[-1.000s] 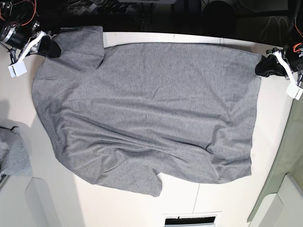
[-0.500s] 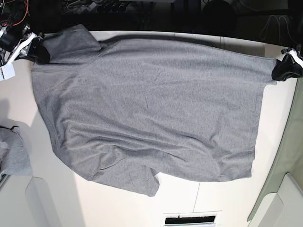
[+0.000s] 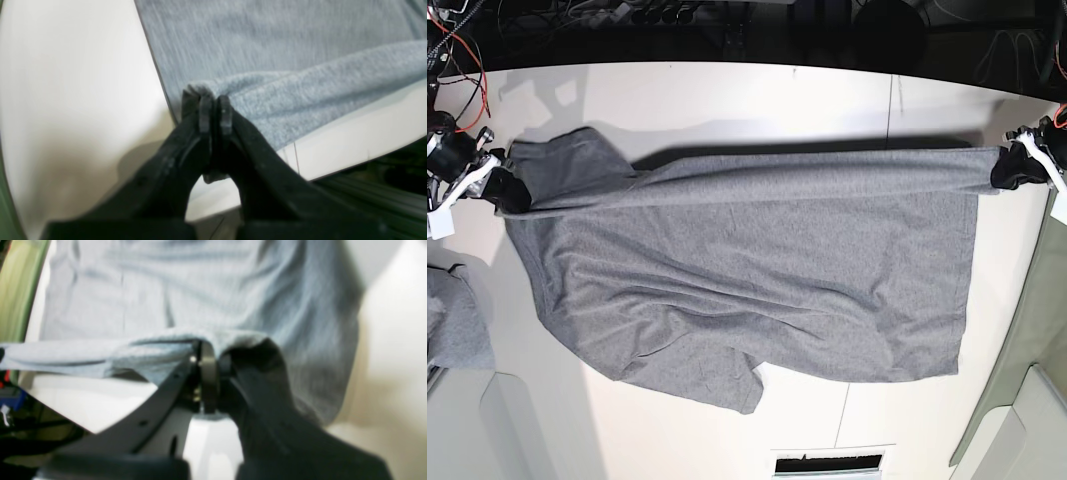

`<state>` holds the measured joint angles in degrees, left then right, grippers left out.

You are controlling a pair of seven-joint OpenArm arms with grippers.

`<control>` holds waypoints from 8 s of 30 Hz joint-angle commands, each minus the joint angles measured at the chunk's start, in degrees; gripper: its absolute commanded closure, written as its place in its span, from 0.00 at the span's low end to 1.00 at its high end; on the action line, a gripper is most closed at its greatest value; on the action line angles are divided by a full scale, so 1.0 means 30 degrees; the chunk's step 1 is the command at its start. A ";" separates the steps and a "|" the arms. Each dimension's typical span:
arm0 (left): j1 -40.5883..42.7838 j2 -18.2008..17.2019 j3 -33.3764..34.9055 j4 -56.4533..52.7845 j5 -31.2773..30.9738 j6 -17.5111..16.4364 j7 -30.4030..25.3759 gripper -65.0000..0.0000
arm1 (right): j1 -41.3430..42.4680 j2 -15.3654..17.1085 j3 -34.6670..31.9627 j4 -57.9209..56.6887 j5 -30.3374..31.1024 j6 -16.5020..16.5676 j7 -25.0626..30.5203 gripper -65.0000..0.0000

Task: Layout the t-shirt on the table in an organized manner, then fold the t-shirt properly
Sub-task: 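Lift the shoulder edge with both grippers and fold it over the shirt, then lay the folded edge down and open both grippers, then move both grippers to the shirt's hem edge and pinch it, then fold the hem edge with both grippers toward the folded shoulder edge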

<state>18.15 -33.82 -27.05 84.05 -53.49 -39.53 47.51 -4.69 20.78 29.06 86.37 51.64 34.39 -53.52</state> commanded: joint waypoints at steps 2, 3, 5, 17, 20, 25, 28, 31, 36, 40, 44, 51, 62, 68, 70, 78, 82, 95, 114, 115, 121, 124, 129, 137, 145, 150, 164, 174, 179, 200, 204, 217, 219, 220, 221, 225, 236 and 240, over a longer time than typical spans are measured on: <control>-0.0605 -0.0415 0.0029 -0.0444 -0.0109 -0.0157 -0.0335 1.00 | 0.1020 0.0262 0.0036 -0.0364 0.0138 -0.0029 0.0481 1.00; -0.0852 -0.0415 0.0197 -0.0758 -0.0058 -0.0157 -0.0357 1.00 | 0.1435 0.0204 -0.0036 -0.0699 -0.0051 -0.0022 0.0481 1.00; -0.1311 -0.0408 0.0634 -0.1384 -0.0058 -0.0157 -0.0423 1.00 | 0.2229 0.0036 -0.0277 -0.1341 -0.0160 -0.0029 0.0495 1.00; -0.3468 -0.0350 0.3446 -0.3206 0.2229 -0.0157 -0.1916 1.00 | 0.4554 0.0000 -0.3818 -0.3759 -0.1945 -0.0233 0.2259 0.54; -0.3891 -0.0372 0.3446 -0.3264 0.2324 -0.0157 -0.1916 1.00 | 0.4459 0.0000 -0.3373 -0.3759 -0.1909 -0.0270 0.1515 0.54; -0.4197 -0.0372 0.3446 -0.3264 0.2645 -0.0157 -0.2062 1.00 | 0.3840 0.0007 -0.0874 -0.3701 -0.1566 -0.0321 0.0911 0.55; -0.4320 -0.0364 0.3446 -0.3264 0.3002 -0.0157 -0.2754 1.00 | 0.3453 0.0007 0.0838 -0.3708 -0.1632 -0.0321 0.1064 0.55; -0.4867 -0.0364 0.3446 -0.3271 0.3730 -0.0157 -0.3359 1.00 | 0.3402 0.0015 0.1851 -0.3708 -0.2339 -0.0408 0.1712 0.55; -0.5515 -0.0364 0.3687 -0.3752 0.4248 -0.0007 -0.3388 0.95 | 0.3395 0.0102 0.1953 -0.3891 -0.3300 -0.0597 0.2310 0.42; -0.5508 -0.0357 0.4007 -0.4750 0.4051 -0.0007 -0.3235 0.56 | 0.3410 0.0102 0.1049 -0.4401 -0.4000 -0.0597 0.3206 0.36; -0.5508 -0.0364 0.3949 -0.4881 0.3111 0.0911 -0.2055 0.49 | 0.3410 0.0109 -0.0044 -0.5821 -0.5311 -0.0612 0.4838 0.36; -0.5355 0.0291 0.3898 -0.4976 0.3832 0.2339 -0.2273 0.49 | 0.3475 -0.0058 -0.1122 -0.8065 -0.5217 -0.0605 0.5923 0.36; -0.6426 0.2237 0.3905 -0.8167 0.6098 0.2958 -0.3920 0.54 | 0.3993 -0.1341 -0.1122 -0.8153 -0.5180 -0.0605 0.6207 0.40; -0.6251 0.2215 0.3905 -0.8051 0.5625 0.0350 -0.2827 1.00 | 0.3934 -0.1457 -0.1005 -0.8131 -0.5071 -0.0597 0.5894 1.00; -0.5989 0.1989 0.3905 -0.7701 0.4291 -0.0157 -0.1909 1.00 | 0.3927 -0.1392 -0.0597 -0.8036 -0.5049 -0.0597 0.4867 1.00; -0.2419 0.0852 0.3898 -0.3373 0.2470 -0.0157 -0.0743 1.00 | 0.1239 -0.0568 0.1712 -0.5289 -0.1909 -0.0379 0.2004 1.00; -0.0721 0.0444 0.3898 -0.1370 0.2463 -0.0157 -0.0743 1.00 | -0.0758 0.0299 0.1719 -0.3701 -0.1180 -0.0379 0.1647 1.00; 0.1348 0.0313 0.3869 0.0219 0.2470 -0.0157 -0.0321 1.00 | -0.4393 0.1202 0.1829 -0.1078 -0.1078 -0.0386 0.1676 1.00; -0.0364 0.0262 0.3869 0.3614 0.1202 -0.0157 -0.0423 0.61 | 0.0175 0.1333 0.3038 -0.1122 -0.3162 -0.1049 0.4852 0.53; -0.0663 0.0262 0.3869 0.3599 0.1239 -0.0157 -0.0415 0.61 | 0.0816 0.1333 0.2703 -0.1166 -0.3526 -0.1049 0.4932 0.53; -0.2237 0.0095 0.4022 0.2674 0.1894 -0.0044 -0.0940 0.60 | 0.5195 0.1326 -0.1129 -0.3169 -0.7402 -0.2878 0.6761 0.53; -0.3053 0.0102 0.4357 0.0969 0.2018 -0.0036 -0.1195 0.52 | 0.7708 0.1326 -0.3337 -0.6105 -0.9981 -0.4029 0.7970 0.53; -0.4874 0.0117 0.5530 -0.2273 0.2980 -0.0029 -0.1778 0.48 | 1.1271 0.1319 -0.5413 -1.2444 -1.1584 -0.4932 0.9930 0.53; -0.9107 0.0226 0.5843 -0.7402 0.4838 0.1523 -0.3679 0.48 | 1.1504 0.1311 -0.5727 -1.6334 -1.1642 -0.4874 1.0040 0.53; -1.3559 0.1290 0.6054 -1.4484 0.6929 0.2550 -0.6484 0.48 | 1.0331 0.1311 -0.5727 -1.6320 -1.0899 -0.4313 0.9901 0.53; -1.4965 0.2273 0.6054 -1.7231 0.8291 0.3381 -0.8072 0.48 | 1.0331 0.1304 -0.5727 -1.6130 -0.9806 -0.3628 0.9843 0.53; -1.5293 0.3133 0.6047 -1.7114 0.9318 0.2703 -0.6674 1.00 | 1.0542 0.1195 -0.5727 -1.5234 -0.9493 -0.3038 0.9836 1.00; -1.2160 0.0568 0.6047 -1.0207 -0.1071 -0.0157 0.1406 1.00 | 0.8699 0.3381 -0.5690 -1.1657 -0.6870 -0.1319 0.7067 1.00; -0.9245 -0.0240 0.6047 -0.6390 -0.2149 -0.0157 0.1763 1.00 | 0.6579 0.4284 -0.5676 -0.9500 -0.6360 -0.1341 0.6900 1.00; -0.6506 -0.0153 0.6047 -0.4860 -0.0765 -0.0157 0.1311 1.00 | 0.7577 0.3373 -0.4313 -0.9238 -0.7584 -0.2710 0.9763 0.57; -0.6462 -0.0153 0.6047 -0.4860 -0.0787 -0.0157 0.1319 1.00 | 0.8852 0.1938 -0.4801 -1.0346 -1.0229 -0.4029 1.0484 0.57; -0.5770 -0.0146 0.6047 -0.4860 -0.0816 -0.0157 0.1217 1.00 | 1.1227 0.0882 -0.7701 -1.7085 -1.2371 -0.3468 1.4615 0.57; -0.5770 -0.0153 0.6047 -0.4860 -0.0816 -0.0157 0.1107 1.00 | 1.1234 0.0678 -0.7701 -1.7078 -1.1912 -0.2178 1.4622 0.57; -0.5756 -0.0153 0.6047 -0.4860 -0.0794 -0.0157 0.1122 1.00 | 1.1234 0.0597 -0.7701 -1.7070 -1.1832 -0.1581 1.4615 0.57; -0.5727 -0.0160 0.6047 -0.4860 -0.0787 -0.0157 0.1122 1.00 | 1.1234 0.0488 -0.7694 -1.7063 -1.1846 -0.1231 1.4608 0.57; -0.5727 -0.0160 0.6047 -0.4860 -0.0627 -0.0157 0.1122 1.00 | 1.1234 0.0168 -0.7694 -1.7056 -1.1861 -0.1158 1.4542 0.73; -0.5741 -0.0197 0.6047 -0.4765 -0.0765 -0.0157 0.1122 1.00 | 1.1220 0.0073 -0.7672 -1.6538 -1.1846 -0.1158 1.4251 1.00; -0.5617 -0.1027 0.6040 -0.2973 -0.3096 -0.0157 0.2033 1.00 | 1.0834 0.0248 -0.7227 -1.4651 -1.1300 -0.1137 1.2043 1.00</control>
<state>2.44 -35.55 -8.36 74.15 -61.34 -39.48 54.68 26.39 20.32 6.96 41.47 16.97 30.63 -18.98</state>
